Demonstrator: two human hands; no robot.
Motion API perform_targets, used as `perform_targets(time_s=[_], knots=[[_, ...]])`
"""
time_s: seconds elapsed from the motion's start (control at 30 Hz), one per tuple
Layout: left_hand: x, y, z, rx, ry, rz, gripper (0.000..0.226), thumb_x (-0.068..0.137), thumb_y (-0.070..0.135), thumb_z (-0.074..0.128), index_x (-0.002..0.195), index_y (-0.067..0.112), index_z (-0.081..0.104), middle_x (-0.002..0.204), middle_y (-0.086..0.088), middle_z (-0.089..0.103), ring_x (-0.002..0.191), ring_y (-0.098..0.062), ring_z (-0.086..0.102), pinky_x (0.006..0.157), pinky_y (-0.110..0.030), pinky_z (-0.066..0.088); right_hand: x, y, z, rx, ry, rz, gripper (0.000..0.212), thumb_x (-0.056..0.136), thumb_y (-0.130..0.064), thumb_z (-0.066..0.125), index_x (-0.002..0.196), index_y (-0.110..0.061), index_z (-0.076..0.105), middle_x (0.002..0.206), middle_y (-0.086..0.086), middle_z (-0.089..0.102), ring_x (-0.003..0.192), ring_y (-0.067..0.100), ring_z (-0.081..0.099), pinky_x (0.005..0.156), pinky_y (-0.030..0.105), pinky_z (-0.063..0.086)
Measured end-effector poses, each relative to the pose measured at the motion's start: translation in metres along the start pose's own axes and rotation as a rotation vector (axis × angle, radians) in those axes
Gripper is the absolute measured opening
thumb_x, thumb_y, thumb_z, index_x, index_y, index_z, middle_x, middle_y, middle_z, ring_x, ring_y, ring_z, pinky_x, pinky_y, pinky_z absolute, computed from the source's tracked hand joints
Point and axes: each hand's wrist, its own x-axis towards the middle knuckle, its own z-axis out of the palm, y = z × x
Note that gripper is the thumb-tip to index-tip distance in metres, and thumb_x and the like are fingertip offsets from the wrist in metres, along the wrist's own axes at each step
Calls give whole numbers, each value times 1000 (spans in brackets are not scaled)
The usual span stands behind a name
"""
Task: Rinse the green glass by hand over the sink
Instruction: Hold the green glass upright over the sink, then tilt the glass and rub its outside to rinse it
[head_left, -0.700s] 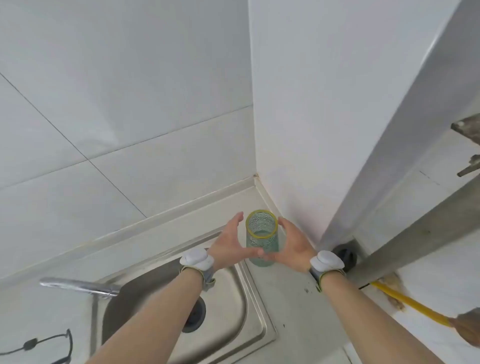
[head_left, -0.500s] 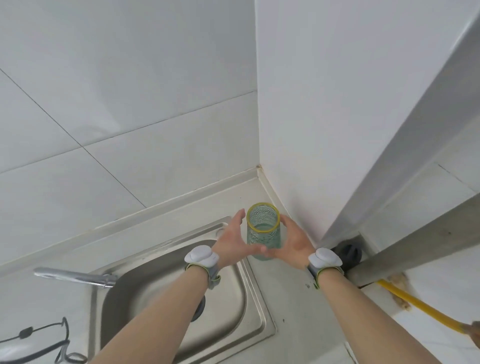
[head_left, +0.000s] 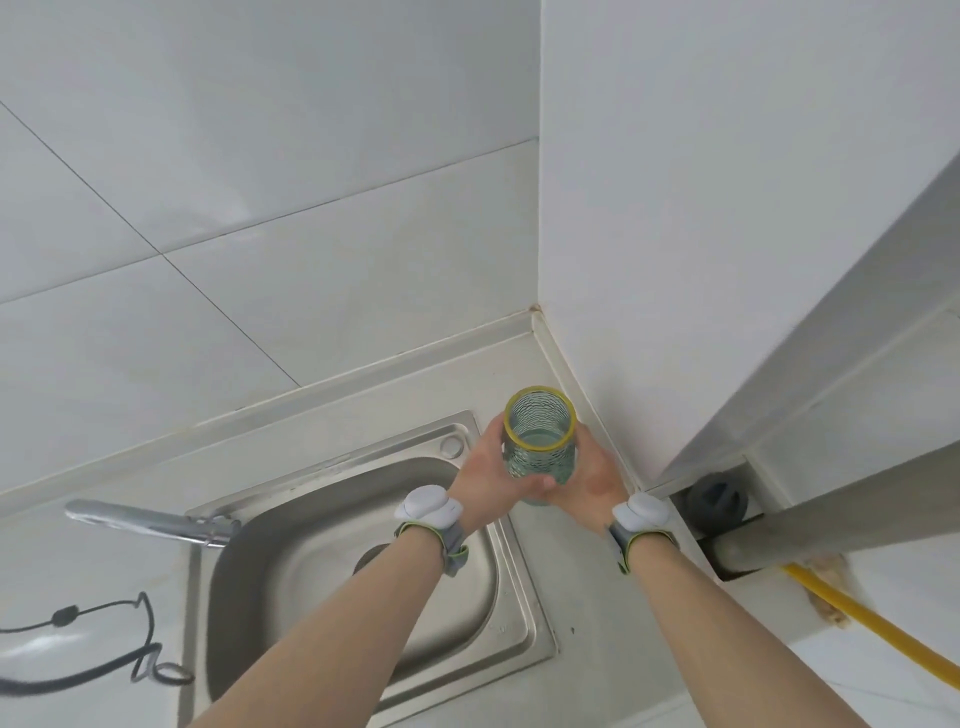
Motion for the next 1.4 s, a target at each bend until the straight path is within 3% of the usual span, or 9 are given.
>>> perform_targets(time_s=[0.17,0.33,0.47,0.53,0.67,1.03,1.2,1.3,1.4], knots=[[0,0,3,-35,53,27,80,63,31,85,133,24,47,129,0,62,124,-18,55,108,-34,43,1,0,2,-15,42,-14,70,55,-52,85,104,-76,41,105,-45,58,95,-20,57,67,3,45],[-4,0,3,-74,83,3,84,61,29,86,134,16,47,129,-7,63,124,-24,57,108,-48,45,-2,-5,2,-70,71,-62,66,58,-48,86,105,-71,46,102,-31,67,95,-17,60,68,-1,45],[-8,-1,-2,-143,77,-9,83,62,26,86,135,18,48,131,-5,63,125,-21,57,111,-45,43,-4,-12,0,-88,33,-67,66,62,-43,90,119,-44,58,106,-18,71,95,-5,66,76,12,53],[-11,0,-5,-172,82,-6,79,63,25,87,133,18,51,130,-4,63,125,-20,57,111,-44,44,-4,-17,-3,-104,12,-86,65,63,-47,89,120,-39,58,106,-15,71,94,-2,67,76,17,53],[-23,3,-20,-323,37,6,68,70,16,87,129,12,56,129,-7,68,125,-20,59,111,-45,44,-11,-38,-7,-139,10,-144,62,64,-51,87,118,-40,58,103,-13,71,92,2,68,77,24,56],[-62,3,-57,-630,32,51,61,69,24,87,123,6,62,123,-12,72,117,-27,67,98,-39,53,-32,-98,3,-259,-63,-224,64,64,-46,86,119,-35,57,105,-10,70,94,10,69,83,39,59],[-82,-18,-55,-796,78,20,51,77,16,79,123,2,62,123,-17,71,118,-34,66,102,-46,51,-37,-109,17,-398,-139,-231,63,62,-54,81,115,-33,56,99,-11,69,90,11,67,81,38,58],[-97,-31,-58,-897,98,-6,47,77,18,80,119,4,65,120,-14,74,114,-31,68,96,-41,54,-41,-115,32,-492,-190,-233,60,61,-55,80,111,-34,55,97,-11,66,88,13,64,80,39,56],[-108,-43,-60,-1023,97,-24,43,78,17,77,117,2,65,115,-13,76,107,-27,71,88,-33,57,-44,-117,44,-572,-232,-212,69,60,-59,78,119,-31,53,102,-9,66,93,16,63,84,38,55]])
